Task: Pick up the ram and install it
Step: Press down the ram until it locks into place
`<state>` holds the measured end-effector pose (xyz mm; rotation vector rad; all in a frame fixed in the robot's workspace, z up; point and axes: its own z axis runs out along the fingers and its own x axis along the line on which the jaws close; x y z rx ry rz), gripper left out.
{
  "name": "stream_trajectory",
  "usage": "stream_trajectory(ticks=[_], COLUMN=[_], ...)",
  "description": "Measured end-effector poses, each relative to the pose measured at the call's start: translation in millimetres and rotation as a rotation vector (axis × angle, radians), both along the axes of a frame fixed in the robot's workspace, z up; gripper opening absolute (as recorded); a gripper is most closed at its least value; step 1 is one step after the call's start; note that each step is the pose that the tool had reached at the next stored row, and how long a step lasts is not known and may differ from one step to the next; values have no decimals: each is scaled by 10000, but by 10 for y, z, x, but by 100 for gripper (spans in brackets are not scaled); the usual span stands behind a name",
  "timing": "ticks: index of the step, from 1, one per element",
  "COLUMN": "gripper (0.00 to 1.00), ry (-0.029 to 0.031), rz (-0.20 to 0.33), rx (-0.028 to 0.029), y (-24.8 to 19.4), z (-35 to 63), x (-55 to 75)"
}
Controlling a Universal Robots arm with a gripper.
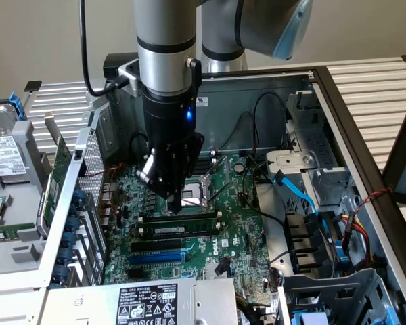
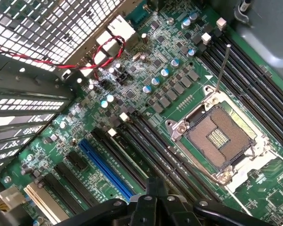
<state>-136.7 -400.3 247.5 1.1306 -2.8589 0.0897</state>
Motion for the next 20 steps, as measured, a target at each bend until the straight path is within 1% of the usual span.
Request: stream_trajectory(ticks=[6,20], gripper=[11,11], ry=[-34,-34], rz=[-753,-2682], rx=[0,-4], y=[0,0], z=[0,0], x=[0,0])
